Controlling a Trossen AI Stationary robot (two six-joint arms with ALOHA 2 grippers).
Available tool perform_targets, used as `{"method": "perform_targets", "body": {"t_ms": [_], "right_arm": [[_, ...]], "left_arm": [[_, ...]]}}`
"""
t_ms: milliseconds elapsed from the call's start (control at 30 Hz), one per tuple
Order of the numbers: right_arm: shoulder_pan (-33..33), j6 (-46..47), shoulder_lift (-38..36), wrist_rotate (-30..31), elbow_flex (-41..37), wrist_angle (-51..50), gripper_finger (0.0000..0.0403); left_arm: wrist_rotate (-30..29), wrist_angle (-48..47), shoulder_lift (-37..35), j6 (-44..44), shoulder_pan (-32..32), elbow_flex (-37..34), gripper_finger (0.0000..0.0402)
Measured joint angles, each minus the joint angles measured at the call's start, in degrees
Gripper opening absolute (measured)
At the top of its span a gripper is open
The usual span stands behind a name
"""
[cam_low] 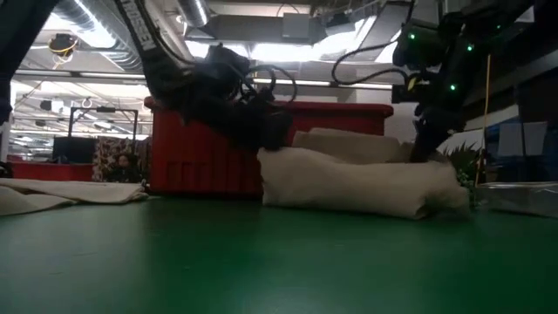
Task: Fold Laundry from Bin
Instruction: Fold the gray shorts
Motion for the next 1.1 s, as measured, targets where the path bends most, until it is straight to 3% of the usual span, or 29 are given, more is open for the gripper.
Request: {"method": "perform_targets", "body": {"t_ms": [367,533,833,1100], "right_arm": [[0.07,-0.04,0.02,4.81,-1.6,0.58,0.0034],[0.07,-0.04,0.07,8.87,-1.64,1.38,0.0047],[0.07,-0.04,0.09,10.61,-1.64,0.79,0.014],[0.07,-0.5,0.09,15.91,-1.64,0.78,0.0203]], "left_arm": [[0.03,1.07,1.72,0.02,0.85,0.0,0.0002],[-0.42,1.0,1.7,0.05,0.87,0.0,0.004],[-2.97,0.62,0.85,0.03,0.84,-0.04,0.0124],[-2.9,0.65,-3.73,0.11,-2.08,-0.04,0.0147]]}}
